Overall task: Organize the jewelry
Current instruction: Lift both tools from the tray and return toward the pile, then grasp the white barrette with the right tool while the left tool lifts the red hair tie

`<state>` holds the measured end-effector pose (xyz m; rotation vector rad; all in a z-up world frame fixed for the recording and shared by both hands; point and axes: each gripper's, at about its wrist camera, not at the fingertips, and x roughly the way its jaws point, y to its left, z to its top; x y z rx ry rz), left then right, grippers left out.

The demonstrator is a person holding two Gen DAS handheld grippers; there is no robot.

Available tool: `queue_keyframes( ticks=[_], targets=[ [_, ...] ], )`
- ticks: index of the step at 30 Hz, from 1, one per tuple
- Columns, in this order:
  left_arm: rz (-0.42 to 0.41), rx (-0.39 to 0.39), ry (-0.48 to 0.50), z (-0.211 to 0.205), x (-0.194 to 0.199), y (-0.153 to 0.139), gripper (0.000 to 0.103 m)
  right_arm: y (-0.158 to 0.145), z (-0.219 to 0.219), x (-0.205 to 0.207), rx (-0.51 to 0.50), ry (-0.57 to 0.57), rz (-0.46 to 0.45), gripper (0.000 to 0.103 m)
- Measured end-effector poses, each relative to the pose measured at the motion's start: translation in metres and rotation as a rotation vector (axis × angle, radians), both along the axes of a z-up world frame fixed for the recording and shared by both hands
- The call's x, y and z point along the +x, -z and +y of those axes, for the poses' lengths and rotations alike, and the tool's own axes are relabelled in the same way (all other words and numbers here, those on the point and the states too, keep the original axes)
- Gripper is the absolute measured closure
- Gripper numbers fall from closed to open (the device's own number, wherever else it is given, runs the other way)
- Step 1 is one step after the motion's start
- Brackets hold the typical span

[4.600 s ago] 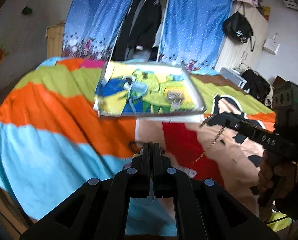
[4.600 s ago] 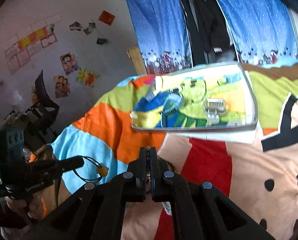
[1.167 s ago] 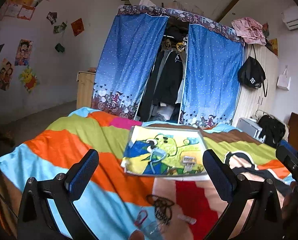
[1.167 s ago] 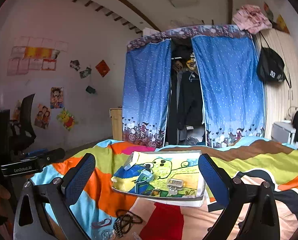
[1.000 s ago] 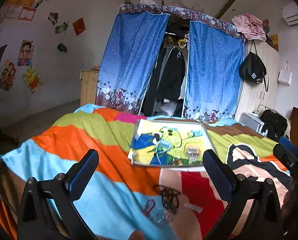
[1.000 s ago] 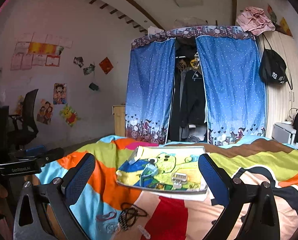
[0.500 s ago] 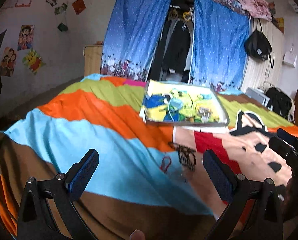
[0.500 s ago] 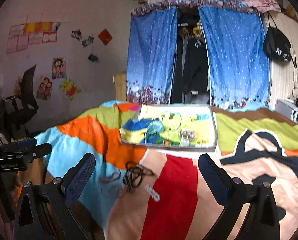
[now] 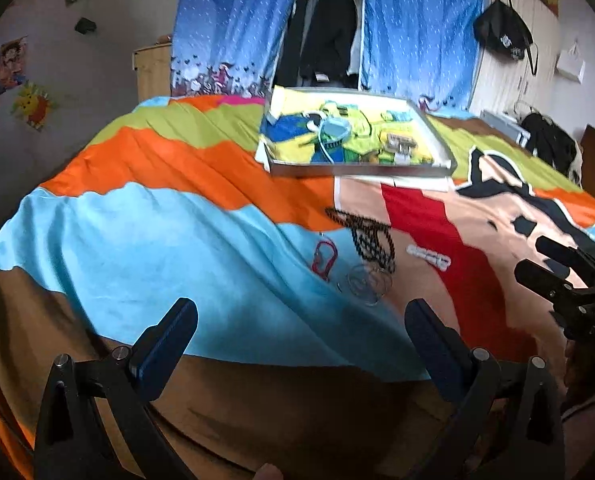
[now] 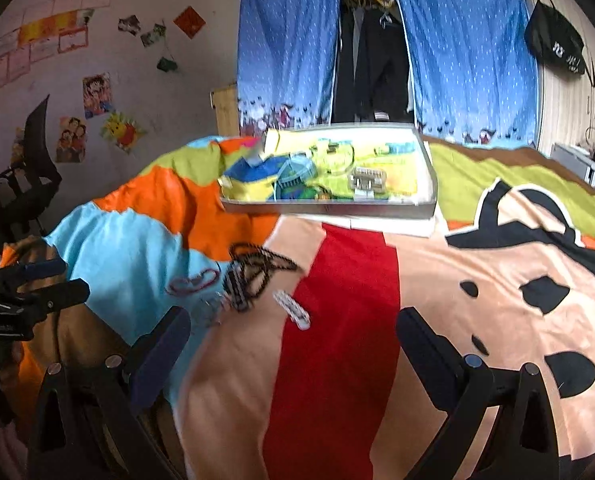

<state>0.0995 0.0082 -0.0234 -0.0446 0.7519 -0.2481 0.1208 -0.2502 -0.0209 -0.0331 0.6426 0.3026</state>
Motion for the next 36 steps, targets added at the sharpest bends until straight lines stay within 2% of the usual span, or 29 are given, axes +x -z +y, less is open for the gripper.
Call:
queue_keyframes(
  ticks=[7,14,17,20,22,23,27,28,32,36],
  targets=[
    [0.055,0.042,0.056,-0.009,0.011,0.017,0.001,0.024,-0.003,0.009,-0.013,-0.022,0.075,0.0],
    [0.058,0.028,0.077,-0.009,0.035,0.022,0.002,0.033,-0.01,0.025,-0.024,-0.053,0.09,0.0],
    [0.055,0.021,0.102,-0.011,0.05,0.022,0.006,0.035,-0.014,0.034,-0.025,-0.07,0.097,0.0],
    [0.056,0.02,0.131,-0.014,0.067,0.024,0.013,0.036,-0.015,0.044,-0.025,-0.087,0.102,0.0],
    [0.063,0.018,0.152,-0.018,0.077,0.026,0.025,0.037,-0.014,0.05,-0.024,-0.099,0.105,0.003],
    [0.065,0.018,0.163,-0.02,0.082,0.027,0.027,0.038,-0.013,0.054,-0.026,-0.108,0.109,0.005],
    [0.094,0.02,0.219,-0.028,0.102,0.033,0.053,0.042,-0.009,0.067,-0.026,-0.14,0.123,0.018],
    [0.102,0.022,0.232,-0.03,0.106,0.035,0.06,0.043,-0.006,0.071,-0.029,-0.149,0.125,0.023],
    [0.146,0.044,0.283,-0.04,0.122,0.047,0.065,0.047,0.004,0.082,-0.042,-0.181,0.135,0.04],
    [0.194,0.072,0.294,-0.042,0.132,0.06,0.068,0.051,0.013,0.089,-0.064,-0.214,0.146,0.045]
  ],
)
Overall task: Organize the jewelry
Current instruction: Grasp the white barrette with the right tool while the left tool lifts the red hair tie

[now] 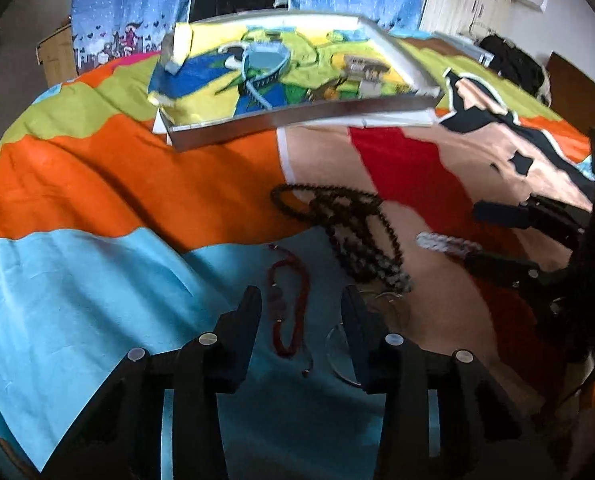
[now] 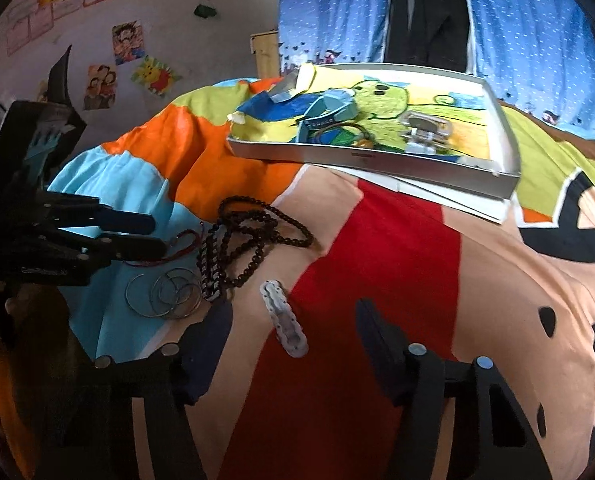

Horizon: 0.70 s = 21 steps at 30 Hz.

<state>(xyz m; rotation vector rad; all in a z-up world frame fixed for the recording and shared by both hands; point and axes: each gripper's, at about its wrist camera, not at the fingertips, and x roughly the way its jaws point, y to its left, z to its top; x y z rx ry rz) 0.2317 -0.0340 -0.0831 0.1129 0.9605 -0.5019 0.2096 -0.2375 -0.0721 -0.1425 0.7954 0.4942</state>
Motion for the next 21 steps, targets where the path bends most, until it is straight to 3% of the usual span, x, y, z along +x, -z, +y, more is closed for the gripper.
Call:
queue_keyframes(
  ticks=[8,15,20,21],
  targets=[
    [0.076,-0.006,-0.046,0.014,0.009,0.015,0.081,0.012,0.005,0.01,-0.027,-0.01,0.041,0.058],
    [0.113,0.023,-0.065,0.013,0.006,0.017,0.094,0.017,0.008,0.011,-0.051,0.012,0.047,0.062],
    [0.1,0.035,-0.1,0.012,0.002,0.013,0.098,0.017,0.007,0.008,-0.044,0.031,0.032,0.087],
    [0.095,0.039,-0.105,0.013,0.001,0.012,0.098,0.017,0.007,0.007,-0.044,0.032,0.029,0.088]
  ],
)
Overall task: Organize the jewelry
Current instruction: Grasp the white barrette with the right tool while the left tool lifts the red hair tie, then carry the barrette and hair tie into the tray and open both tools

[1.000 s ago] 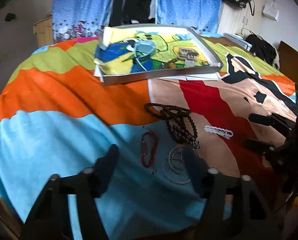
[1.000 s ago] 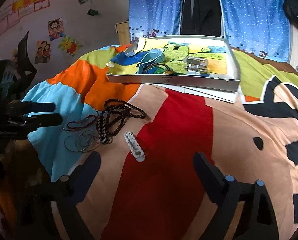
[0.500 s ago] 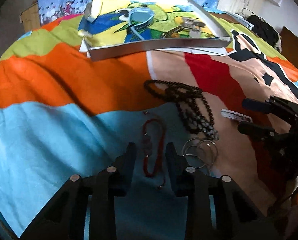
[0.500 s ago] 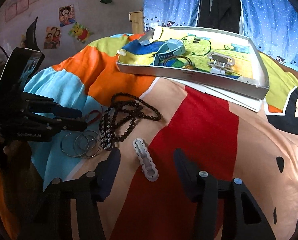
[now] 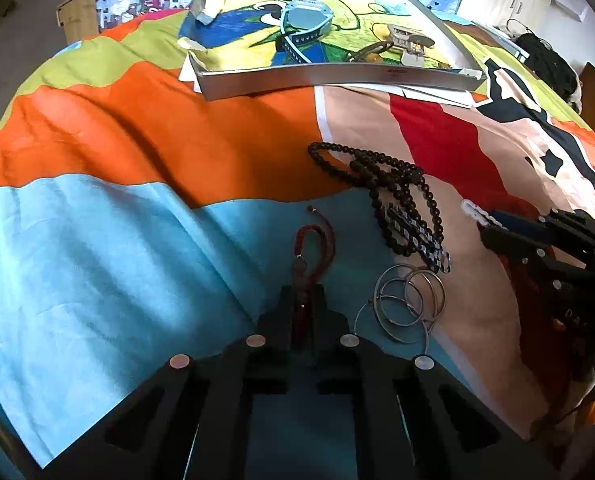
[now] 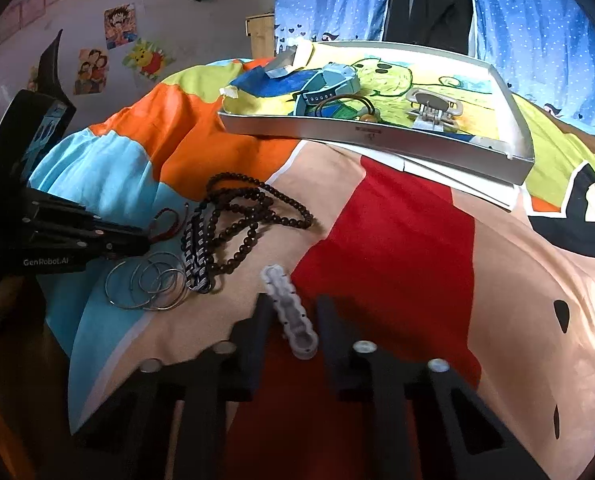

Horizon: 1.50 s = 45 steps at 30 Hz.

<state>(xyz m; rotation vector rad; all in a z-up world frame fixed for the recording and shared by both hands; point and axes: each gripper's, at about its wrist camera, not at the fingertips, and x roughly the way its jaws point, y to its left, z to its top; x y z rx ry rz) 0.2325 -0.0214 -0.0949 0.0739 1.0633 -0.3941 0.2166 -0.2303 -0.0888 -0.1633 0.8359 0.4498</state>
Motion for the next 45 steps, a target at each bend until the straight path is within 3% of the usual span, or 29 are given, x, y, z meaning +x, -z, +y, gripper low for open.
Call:
queue_keyframes(
  ticks=[13,21,28,34,38,45],
  targets=[
    [-0.116,-0.016,-0.021,-0.003,-0.016,-0.043,0.098,-0.021,0.01,-0.014,0.061,-0.042,-0.073,0.088],
    [-0.238,-0.057,-0.042,-0.013,0.026,-0.084,0.098,-0.06,0.001,0.019,0.11,-0.02,-0.16,0.088],
    [-0.337,-0.119,-0.123,-0.009,0.098,-0.114,0.098,-0.093,-0.003,0.096,0.136,0.02,-0.214,0.088],
    [-0.329,-0.165,-0.184,-0.005,0.169,-0.108,0.098,-0.098,0.0,0.176,0.12,0.072,-0.241,0.088],
    [-0.293,-0.14,-0.202,-0.005,0.206,-0.09,0.098,-0.086,0.0,0.228,0.136,0.108,-0.188,0.088],
    [-0.182,-0.125,-0.235,-0.001,0.237,-0.051,0.098,-0.055,-0.004,0.262,0.13,0.109,-0.088,0.088]
  ],
)
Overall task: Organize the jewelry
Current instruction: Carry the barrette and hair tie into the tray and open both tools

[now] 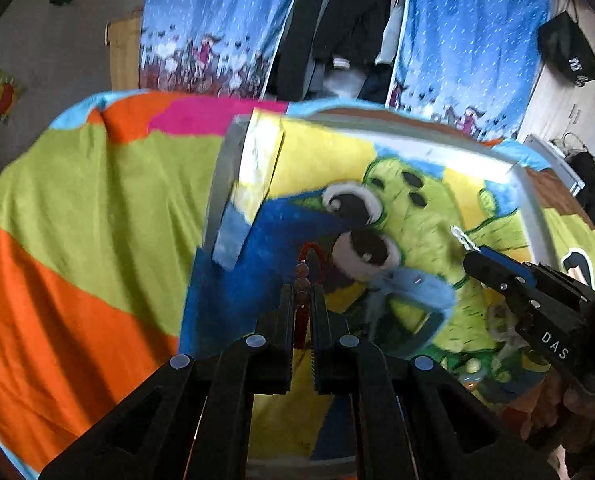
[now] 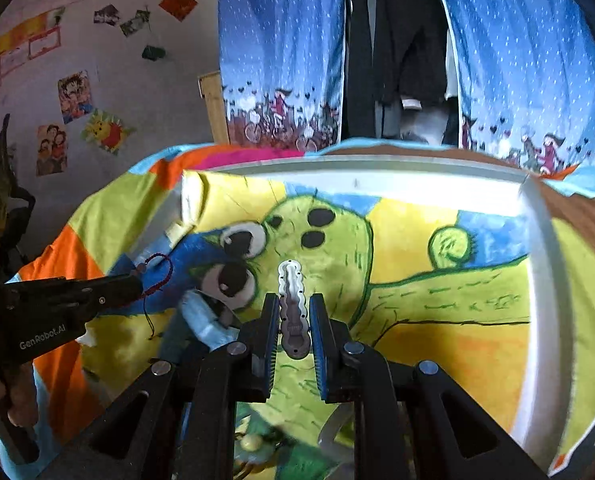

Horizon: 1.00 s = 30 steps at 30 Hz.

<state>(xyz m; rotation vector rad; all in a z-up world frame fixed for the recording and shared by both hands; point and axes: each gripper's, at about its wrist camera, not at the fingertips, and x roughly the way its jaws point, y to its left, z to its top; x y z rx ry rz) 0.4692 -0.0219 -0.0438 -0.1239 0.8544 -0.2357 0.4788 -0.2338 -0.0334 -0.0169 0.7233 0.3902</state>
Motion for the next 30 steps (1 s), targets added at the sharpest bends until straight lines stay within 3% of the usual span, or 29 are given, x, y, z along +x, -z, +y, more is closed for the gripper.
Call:
queue_keyframes(
  ticks=[9,11,12,13,15,18,21,23,25,30],
  targets=[
    [0.063,-0.036,-0.029,0.008,0.001,0.014,0.097,0.012,-0.005,0.004,-0.013,0.006,0.026,0.088],
    [0.063,-0.038,-0.034,0.009,0.001,0.009,0.092,0.009,-0.005,0.003,-0.02,0.011,0.018,0.079],
    [0.057,-0.045,-0.036,0.011,-0.001,0.005,0.082,0.006,-0.007,0.001,-0.017,0.011,0.006,0.076],
    [0.047,-0.051,-0.04,0.011,-0.003,0.001,0.065,0.003,-0.007,0.001,-0.013,0.01,-0.005,0.073],
    [-0.003,-0.077,-0.06,0.015,-0.012,-0.013,0.049,-0.007,-0.01,-0.007,-0.004,0.013,-0.04,0.068],
    [-0.066,-0.098,-0.085,0.02,-0.027,-0.036,0.042,-0.025,-0.015,-0.021,0.007,0.031,-0.097,0.06],
    [-0.119,-0.12,-0.096,0.022,-0.043,-0.059,0.037,-0.047,-0.023,-0.04,0.032,0.058,-0.161,0.043],
    [-0.157,-0.125,-0.101,0.021,-0.054,-0.074,0.026,-0.062,-0.027,-0.053,0.046,0.073,-0.203,0.032],
    [-0.208,-0.124,-0.118,0.021,-0.071,-0.092,0.009,-0.076,-0.03,-0.067,0.062,0.08,-0.237,0.026],
    [-0.305,-0.083,-0.113,0.014,-0.107,-0.126,0.006,-0.114,-0.032,-0.103,0.088,0.068,-0.325,0.01]
  ],
)
